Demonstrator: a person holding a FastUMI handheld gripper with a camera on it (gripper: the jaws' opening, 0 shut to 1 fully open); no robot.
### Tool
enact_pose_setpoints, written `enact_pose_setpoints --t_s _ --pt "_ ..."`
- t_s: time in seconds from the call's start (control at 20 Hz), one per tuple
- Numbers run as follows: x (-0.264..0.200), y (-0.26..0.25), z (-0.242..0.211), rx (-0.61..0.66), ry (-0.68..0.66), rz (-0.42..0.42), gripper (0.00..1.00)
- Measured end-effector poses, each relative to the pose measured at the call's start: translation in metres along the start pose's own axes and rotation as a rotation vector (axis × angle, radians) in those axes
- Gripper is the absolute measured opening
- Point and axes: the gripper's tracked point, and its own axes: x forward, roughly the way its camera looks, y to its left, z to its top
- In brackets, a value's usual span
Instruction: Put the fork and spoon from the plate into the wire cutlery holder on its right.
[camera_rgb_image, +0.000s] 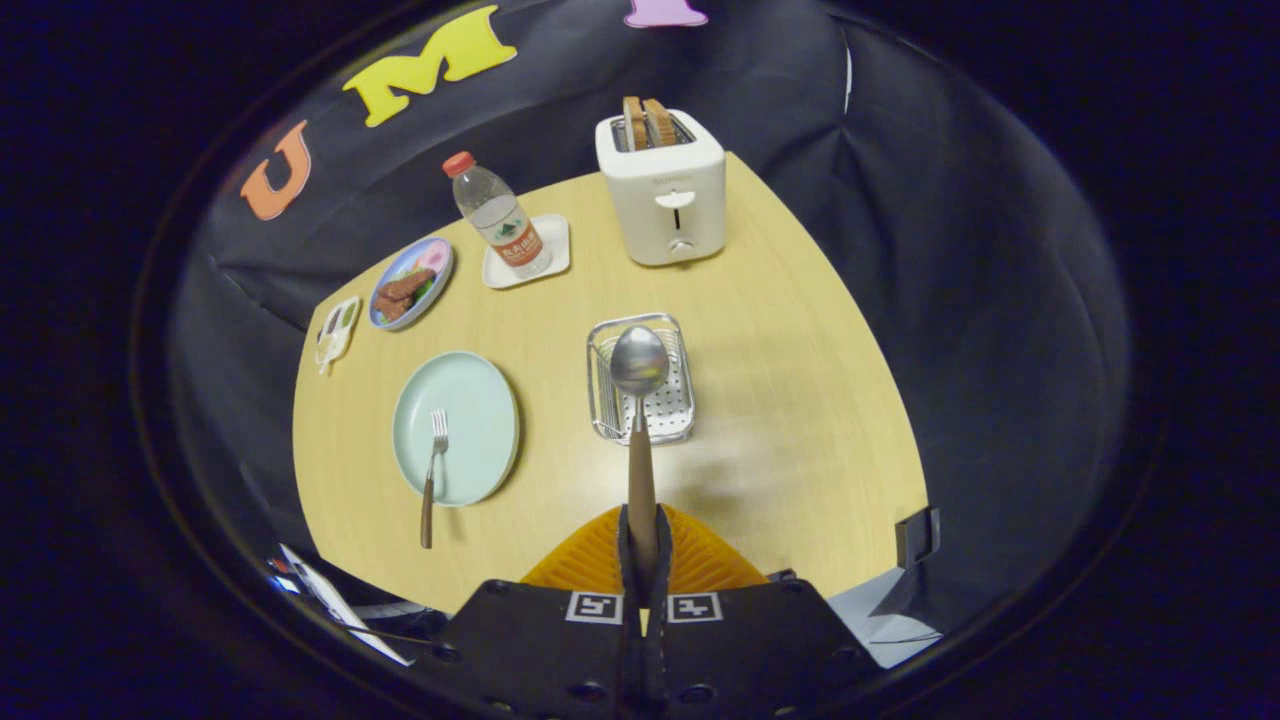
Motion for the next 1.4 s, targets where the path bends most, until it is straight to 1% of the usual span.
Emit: enact_pose_setpoints --t_s 0.15,0.2,0.3,0.35,0.4,0.55,0.6,0.65,0.7,0.8,0.85,0.9,1.0,1.15,1.2,1.3,1.4 --pt "0.009 0.000 0.001 0.048 0.025 0.019 0.02" --pt "0.011 -0.001 0.004 0.056 0.020 0.014 0.05" --pt "0.014 -0.001 0.008 0.068 0.014 0.016 0.06" --pt "0.013 0.001 0.013 0.072 0.000 0.020 0.10" --pt "0.013 0.003 0.016 0.072 -0.014 0.029 0.10" --pt "0.010 0.009 0.023 0.062 -0.045 0.037 0.16" --pt "0.008 0.009 0.026 0.063 -0.052 0.035 0.22" --pt "0.007 0.012 0.026 0.063 -0.066 0.043 0.22" --pt "0.005 0.014 0.028 0.058 -0.083 0.042 0.29" --pt "0.000 0.013 0.035 0.041 -0.130 0.026 0.50" --pt "-0.005 0.015 0.039 0.029 -0.158 0.019 0.51" --pt "-0.011 0.017 0.042 0.012 -0.188 0.010 0.57" --pt "-0.021 0.024 0.049 -0.026 -0.244 -0.004 0.61" --pt "-0.039 0.042 0.054 -0.076 -0.321 -0.010 0.69" --pt "-0.045 0.051 0.051 -0.095 -0.340 -0.005 0.73" --pt "-0.048 0.074 0.038 -0.126 -0.359 0.009 0.73" --pt "-0.045 0.104 0.023 -0.162 -0.368 0.029 0.76"
